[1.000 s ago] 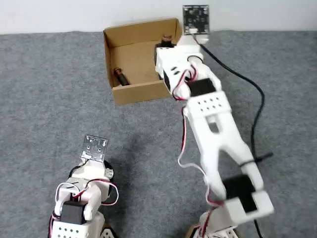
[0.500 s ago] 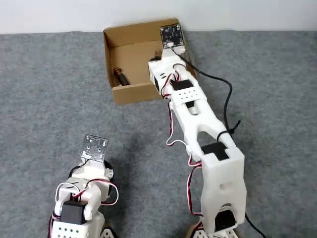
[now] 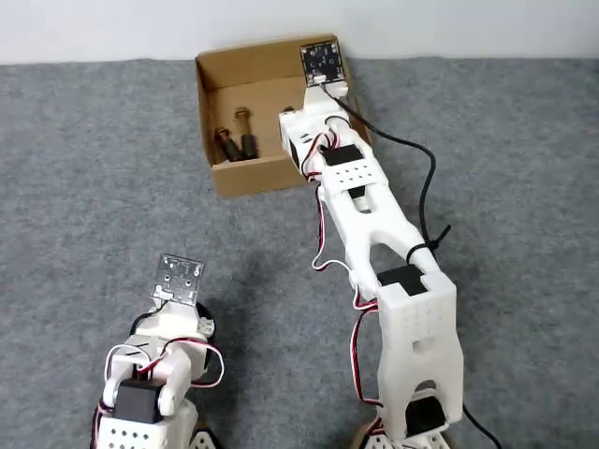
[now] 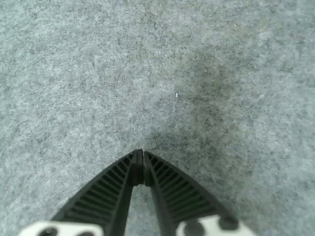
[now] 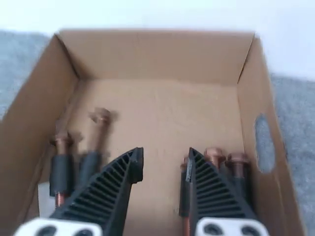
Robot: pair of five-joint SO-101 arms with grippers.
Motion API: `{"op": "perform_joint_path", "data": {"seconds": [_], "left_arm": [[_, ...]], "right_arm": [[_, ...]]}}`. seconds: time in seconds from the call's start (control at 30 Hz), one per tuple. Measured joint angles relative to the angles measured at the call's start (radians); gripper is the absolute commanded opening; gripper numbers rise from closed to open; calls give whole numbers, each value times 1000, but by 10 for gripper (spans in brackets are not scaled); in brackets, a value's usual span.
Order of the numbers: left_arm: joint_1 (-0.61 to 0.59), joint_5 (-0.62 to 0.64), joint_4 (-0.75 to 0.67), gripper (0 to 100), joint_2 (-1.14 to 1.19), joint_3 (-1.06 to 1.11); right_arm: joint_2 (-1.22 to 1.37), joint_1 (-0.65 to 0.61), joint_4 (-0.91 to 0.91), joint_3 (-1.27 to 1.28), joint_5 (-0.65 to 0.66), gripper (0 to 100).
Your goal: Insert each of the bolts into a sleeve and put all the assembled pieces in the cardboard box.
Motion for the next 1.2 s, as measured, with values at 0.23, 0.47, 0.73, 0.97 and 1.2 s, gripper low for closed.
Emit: {"op": "perform_joint_path", "data": {"seconds": [0.23,0.47,0.73,0.97,1.2], "left_arm": [[0,0,0,5,0,0],[0,0,0,5,0,0],[0,0,0,5,0,0],[0,0,0,5,0,0],[0,0,0,5,0,0]], "right_arm": [[-44,0,158,0,2,58],[-135,0,310,0,2,8],[-273,0,575,0,2,8],[-408,0,858,-2,2,8],[-506,57,1105,-2,2,8]]}}
